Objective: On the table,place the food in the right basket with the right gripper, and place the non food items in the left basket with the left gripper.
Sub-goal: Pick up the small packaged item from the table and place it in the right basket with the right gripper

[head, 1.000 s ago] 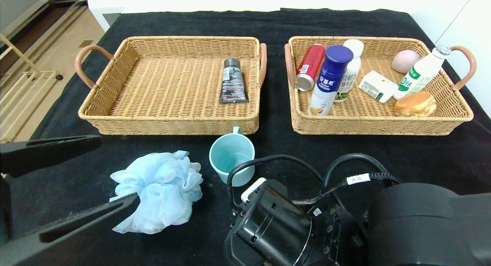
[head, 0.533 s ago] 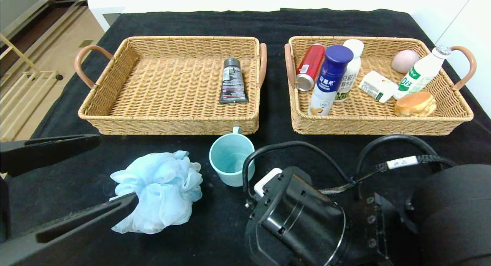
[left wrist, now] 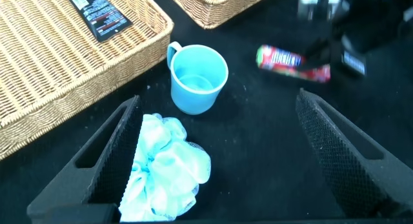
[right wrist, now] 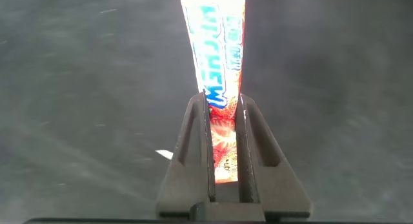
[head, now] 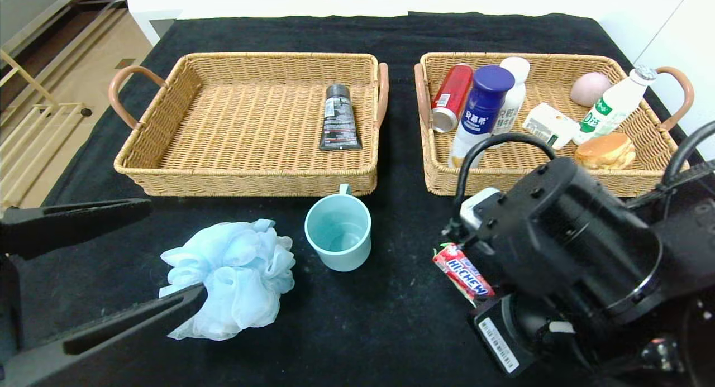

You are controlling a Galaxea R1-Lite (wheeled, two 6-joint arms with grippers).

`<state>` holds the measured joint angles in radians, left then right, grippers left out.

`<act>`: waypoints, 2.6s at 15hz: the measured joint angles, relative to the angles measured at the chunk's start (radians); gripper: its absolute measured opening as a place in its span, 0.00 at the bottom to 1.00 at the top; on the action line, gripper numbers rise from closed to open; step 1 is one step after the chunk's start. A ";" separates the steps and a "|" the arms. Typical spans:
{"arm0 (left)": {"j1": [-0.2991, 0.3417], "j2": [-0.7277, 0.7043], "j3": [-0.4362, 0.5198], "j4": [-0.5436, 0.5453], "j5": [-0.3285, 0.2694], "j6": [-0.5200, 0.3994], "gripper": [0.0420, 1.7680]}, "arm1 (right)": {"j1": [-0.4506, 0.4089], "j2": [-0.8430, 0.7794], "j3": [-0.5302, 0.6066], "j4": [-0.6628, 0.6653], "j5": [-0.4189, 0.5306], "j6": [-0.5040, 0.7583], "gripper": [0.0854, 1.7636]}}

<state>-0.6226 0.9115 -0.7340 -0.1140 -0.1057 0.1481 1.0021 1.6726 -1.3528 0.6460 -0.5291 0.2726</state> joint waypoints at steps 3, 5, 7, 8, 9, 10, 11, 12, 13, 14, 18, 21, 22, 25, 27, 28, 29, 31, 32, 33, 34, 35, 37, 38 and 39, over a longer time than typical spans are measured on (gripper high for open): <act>0.000 0.004 0.002 0.000 -0.001 0.000 0.97 | -0.091 -0.060 0.018 -0.004 0.000 -0.010 0.13; 0.000 0.005 0.003 0.000 -0.001 0.000 0.97 | -0.155 -0.088 0.008 -0.010 0.001 -0.019 0.13; -0.002 0.005 0.004 0.000 -0.001 0.000 0.97 | -0.218 -0.108 -0.018 -0.012 0.002 -0.021 0.13; -0.002 0.006 0.004 0.000 -0.001 0.000 0.97 | -0.243 -0.116 -0.034 -0.012 0.003 -0.023 0.13; -0.002 0.007 0.004 0.000 -0.001 0.000 0.97 | -0.269 -0.121 -0.054 -0.011 0.003 -0.030 0.13; -0.002 0.007 0.005 0.000 -0.001 0.000 0.97 | -0.292 -0.124 -0.077 -0.012 0.003 -0.039 0.13; -0.002 0.007 0.005 0.000 -0.001 0.000 0.97 | -0.316 -0.123 -0.104 -0.013 0.003 -0.044 0.13; -0.002 0.007 0.005 0.000 -0.001 0.000 0.97 | -0.340 -0.116 -0.134 -0.013 0.003 -0.050 0.13; -0.002 0.007 0.005 0.000 -0.001 0.000 0.97 | -0.363 -0.106 -0.163 -0.013 0.002 -0.058 0.13; -0.002 0.006 0.004 0.000 -0.001 0.000 0.97 | -0.383 -0.094 -0.195 -0.013 0.002 -0.064 0.13; -0.002 0.006 0.003 0.000 -0.001 0.000 0.97 | -0.451 -0.017 -0.356 -0.014 0.001 -0.067 0.13; -0.002 0.004 0.002 0.000 -0.001 0.000 0.97 | -0.501 0.056 -0.444 -0.046 0.010 -0.068 0.13; -0.002 0.004 0.002 0.000 -0.001 0.000 0.97 | -0.517 0.078 -0.460 -0.094 0.017 -0.069 0.13; -0.002 0.002 0.001 0.000 -0.001 0.000 0.97 | -0.548 0.127 -0.475 -0.209 0.023 -0.090 0.13; -0.002 0.003 0.001 0.000 -0.001 0.000 0.97 | -0.567 0.150 -0.483 -0.233 0.023 -0.096 0.13; -0.002 0.003 0.001 0.000 -0.001 0.000 0.97 | -0.576 0.158 -0.485 -0.235 0.023 -0.096 0.13; -0.002 0.003 0.001 0.000 -0.001 0.000 0.97 | -0.582 0.163 -0.486 -0.236 0.023 -0.096 0.13; -0.002 0.004 0.002 0.000 -0.001 0.000 0.97 | -0.591 0.170 -0.487 -0.236 0.024 -0.095 0.27; -0.002 0.004 0.002 0.000 -0.001 0.000 0.97 | -0.594 0.171 -0.487 -0.236 0.024 -0.095 0.36; -0.002 0.004 0.002 0.000 -0.001 0.000 0.97 | -0.595 0.173 -0.487 -0.235 0.025 -0.094 0.43; -0.002 0.004 0.002 0.000 -0.001 0.000 0.97 | -0.597 0.172 -0.486 -0.235 0.026 -0.094 0.50; -0.002 0.004 0.002 0.000 -0.001 0.000 0.97 | -0.599 0.171 -0.484 -0.235 0.027 -0.093 0.55; -0.002 0.005 0.002 0.000 -0.001 0.000 0.97 | -0.600 0.167 -0.477 -0.231 0.030 -0.091 0.64; -0.002 0.005 0.002 0.000 -0.001 0.000 0.97 | -0.600 0.160 -0.465 -0.232 0.034 -0.091 0.68; -0.002 0.005 0.002 0.000 -0.001 0.000 0.97 | -0.599 0.148 -0.445 -0.231 0.037 -0.091 0.72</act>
<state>-0.6243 0.9164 -0.7317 -0.1140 -0.1068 0.1481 0.4036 1.8209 -1.7981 0.4145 -0.4917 0.1817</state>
